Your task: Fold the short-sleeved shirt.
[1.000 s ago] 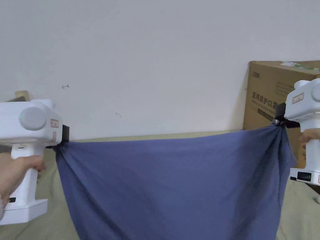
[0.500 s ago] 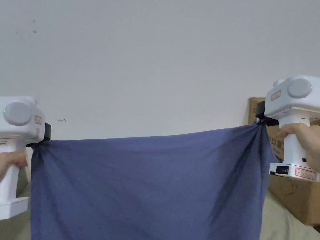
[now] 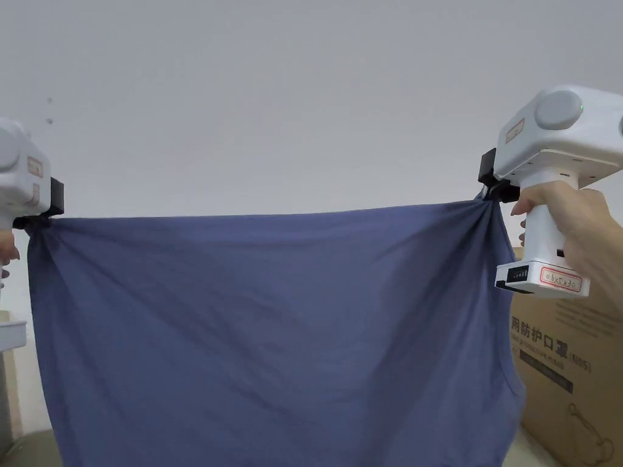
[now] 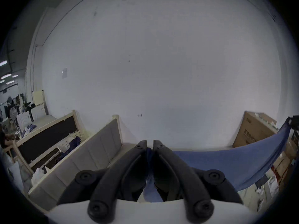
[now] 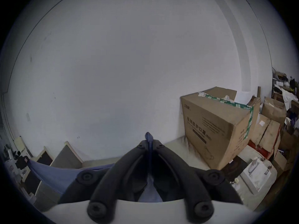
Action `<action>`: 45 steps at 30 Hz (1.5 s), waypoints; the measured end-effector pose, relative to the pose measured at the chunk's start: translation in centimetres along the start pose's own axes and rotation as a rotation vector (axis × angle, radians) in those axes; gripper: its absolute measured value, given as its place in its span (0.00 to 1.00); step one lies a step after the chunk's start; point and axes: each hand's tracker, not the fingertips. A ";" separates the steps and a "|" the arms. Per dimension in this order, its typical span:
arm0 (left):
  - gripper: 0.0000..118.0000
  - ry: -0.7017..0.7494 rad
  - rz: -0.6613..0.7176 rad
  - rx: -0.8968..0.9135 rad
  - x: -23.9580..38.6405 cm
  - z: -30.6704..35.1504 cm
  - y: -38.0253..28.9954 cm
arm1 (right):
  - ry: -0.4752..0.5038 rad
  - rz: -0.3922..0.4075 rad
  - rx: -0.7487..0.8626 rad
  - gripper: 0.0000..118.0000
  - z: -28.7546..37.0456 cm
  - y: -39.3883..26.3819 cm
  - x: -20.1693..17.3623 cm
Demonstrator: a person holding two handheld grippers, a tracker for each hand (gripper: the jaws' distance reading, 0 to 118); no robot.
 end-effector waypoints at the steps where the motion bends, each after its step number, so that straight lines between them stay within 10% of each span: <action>1: 0.06 0.008 -0.007 0.009 0.1 -0.2 0.3 | 0.000 0.004 0.005 0.04 0.9 -0.4 -0.4; 9: 0.06 0.033 -0.033 -0.055 0.8 -5.3 -7.8 | -0.021 0.099 -0.098 0.04 -3.7 -5.8 0.2; 21: 0.06 0.057 -0.046 -0.588 4.4 -17.6 -41.6 | -0.136 0.036 -0.624 0.04 -19.4 -35.8 9.3; 26: 0.06 0.051 -0.055 -0.753 4.2 -18.3 -49.9 | -0.207 0.156 -0.781 0.04 -22.0 -44.4 12.5; 33: 0.06 0.036 -0.038 -0.753 0.9 -15.2 -51.2 | -0.177 0.049 -0.779 0.04 -17.9 -45.7 16.1; 45: 0.06 -0.010 -0.120 -0.739 -3.1 3.6 -55.0 | -0.126 0.125 -0.810 0.04 1.9 -52.2 19.0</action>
